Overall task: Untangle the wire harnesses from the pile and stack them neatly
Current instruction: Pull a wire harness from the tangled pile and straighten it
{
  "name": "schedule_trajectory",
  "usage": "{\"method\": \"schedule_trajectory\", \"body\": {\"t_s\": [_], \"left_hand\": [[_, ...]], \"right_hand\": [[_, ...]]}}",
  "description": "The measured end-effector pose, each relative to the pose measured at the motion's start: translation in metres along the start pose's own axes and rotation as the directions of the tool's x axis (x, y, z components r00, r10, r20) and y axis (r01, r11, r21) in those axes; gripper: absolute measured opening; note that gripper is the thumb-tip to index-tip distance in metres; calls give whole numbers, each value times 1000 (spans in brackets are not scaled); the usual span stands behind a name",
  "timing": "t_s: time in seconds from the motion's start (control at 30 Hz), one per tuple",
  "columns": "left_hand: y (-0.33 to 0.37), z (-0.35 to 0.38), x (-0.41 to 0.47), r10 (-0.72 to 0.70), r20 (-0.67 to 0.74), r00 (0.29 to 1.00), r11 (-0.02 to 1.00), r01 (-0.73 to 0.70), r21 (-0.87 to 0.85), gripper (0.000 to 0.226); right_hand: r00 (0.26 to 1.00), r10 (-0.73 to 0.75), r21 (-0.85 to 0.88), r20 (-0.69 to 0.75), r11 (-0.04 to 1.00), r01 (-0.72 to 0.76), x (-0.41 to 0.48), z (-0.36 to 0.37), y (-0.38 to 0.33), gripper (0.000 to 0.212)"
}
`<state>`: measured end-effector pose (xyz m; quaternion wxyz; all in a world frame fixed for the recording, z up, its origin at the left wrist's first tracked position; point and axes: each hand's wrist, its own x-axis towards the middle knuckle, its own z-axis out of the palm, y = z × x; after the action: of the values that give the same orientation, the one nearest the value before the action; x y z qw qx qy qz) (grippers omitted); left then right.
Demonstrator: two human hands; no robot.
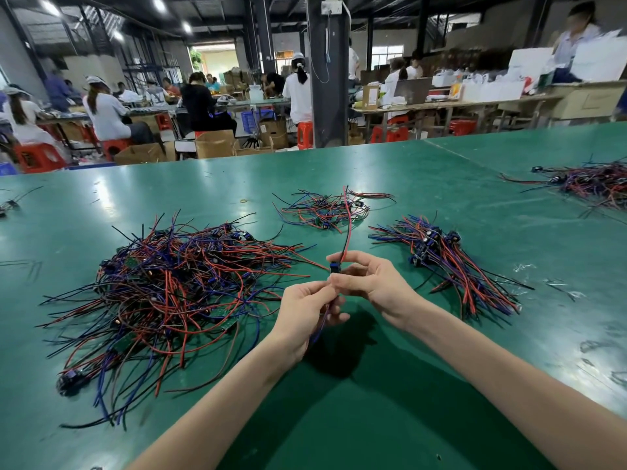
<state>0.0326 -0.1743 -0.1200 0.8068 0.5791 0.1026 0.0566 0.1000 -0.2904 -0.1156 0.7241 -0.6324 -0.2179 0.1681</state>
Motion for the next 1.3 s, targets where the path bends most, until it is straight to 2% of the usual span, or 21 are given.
{"method": "schedule_trajectory", "body": {"t_s": [0.1,0.27,0.4,0.57,0.8,0.97,1.17,1.3], "left_hand": [[-1,0,-1,-8,81,997,999,11,-41,16],[-1,0,-1,-25,61,998,999,23,30,18],[-3,0,-2,-20,68,997,997,15,69,18],[-3,-2,-1,-38,97,995,995,29,96,12],[-3,-1,-5,-50,154,987,989,27,148,14],[-1,1,-5,-63,207,976,985,28,172,13],[4,-3,-6,-1,262,965,932,-94,350,14],[5,-4,-5,61,243,968,920,-149,361,16]], "right_hand": [[998,-27,4,-51,1000,27,1,-1,-1,27],[1000,-7,75,-20,997,8,2,-3,1,30],[1000,-16,32,-18,999,17,3,-4,2,35],[994,-29,-16,-105,999,28,6,-6,3,34],[956,-146,-138,-253,984,114,16,-18,1,36],[934,-211,-231,-290,962,146,20,-30,6,36],[914,-202,-191,-352,971,141,27,-39,8,33],[924,-175,-184,-340,976,117,26,-40,10,32]]}}
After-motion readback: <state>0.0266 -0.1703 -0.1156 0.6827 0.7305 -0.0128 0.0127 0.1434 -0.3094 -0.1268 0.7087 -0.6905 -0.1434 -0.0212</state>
